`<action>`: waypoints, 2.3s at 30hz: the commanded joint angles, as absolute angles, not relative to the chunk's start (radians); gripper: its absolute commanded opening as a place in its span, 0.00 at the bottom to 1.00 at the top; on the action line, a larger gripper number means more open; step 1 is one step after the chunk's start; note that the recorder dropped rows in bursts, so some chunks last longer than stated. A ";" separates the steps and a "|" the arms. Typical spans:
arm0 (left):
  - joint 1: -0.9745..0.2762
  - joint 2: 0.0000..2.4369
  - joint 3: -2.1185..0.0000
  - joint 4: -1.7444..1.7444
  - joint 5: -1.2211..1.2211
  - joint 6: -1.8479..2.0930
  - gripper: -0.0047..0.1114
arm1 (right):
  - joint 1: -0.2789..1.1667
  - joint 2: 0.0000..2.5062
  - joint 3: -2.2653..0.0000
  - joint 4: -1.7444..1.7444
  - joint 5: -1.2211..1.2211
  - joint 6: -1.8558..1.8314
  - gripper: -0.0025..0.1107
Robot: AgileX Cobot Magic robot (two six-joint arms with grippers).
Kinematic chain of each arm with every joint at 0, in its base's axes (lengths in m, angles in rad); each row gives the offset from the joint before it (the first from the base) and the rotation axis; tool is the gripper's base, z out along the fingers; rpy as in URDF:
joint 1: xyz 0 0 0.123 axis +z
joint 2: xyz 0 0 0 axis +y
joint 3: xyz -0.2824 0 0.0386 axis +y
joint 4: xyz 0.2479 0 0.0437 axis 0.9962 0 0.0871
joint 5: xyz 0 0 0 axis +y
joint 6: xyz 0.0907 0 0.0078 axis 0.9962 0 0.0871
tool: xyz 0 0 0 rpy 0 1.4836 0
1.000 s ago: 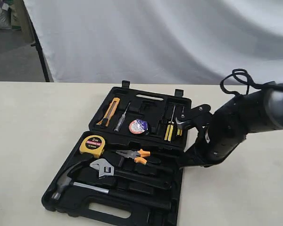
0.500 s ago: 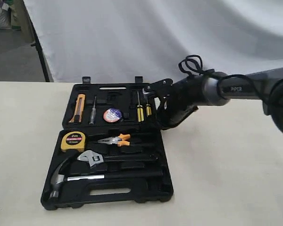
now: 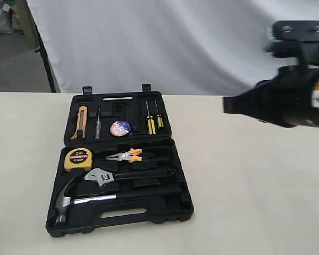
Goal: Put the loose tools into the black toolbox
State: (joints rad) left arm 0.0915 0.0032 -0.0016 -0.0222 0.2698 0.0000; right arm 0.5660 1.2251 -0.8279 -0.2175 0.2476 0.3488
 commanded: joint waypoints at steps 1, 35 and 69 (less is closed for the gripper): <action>0.083 0.000 0.000 -0.030 0.269 0.000 0.05 | 0.563 0.788 -0.572 -0.223 0.126 0.407 0.02; 0.083 0.000 0.000 -0.030 0.269 0.000 0.05 | 0.510 0.044 0.000 0.071 0.054 0.108 0.02; 0.083 0.000 0.000 -0.030 0.269 0.000 0.05 | 0.084 0.000 0.000 0.100 0.189 0.012 0.02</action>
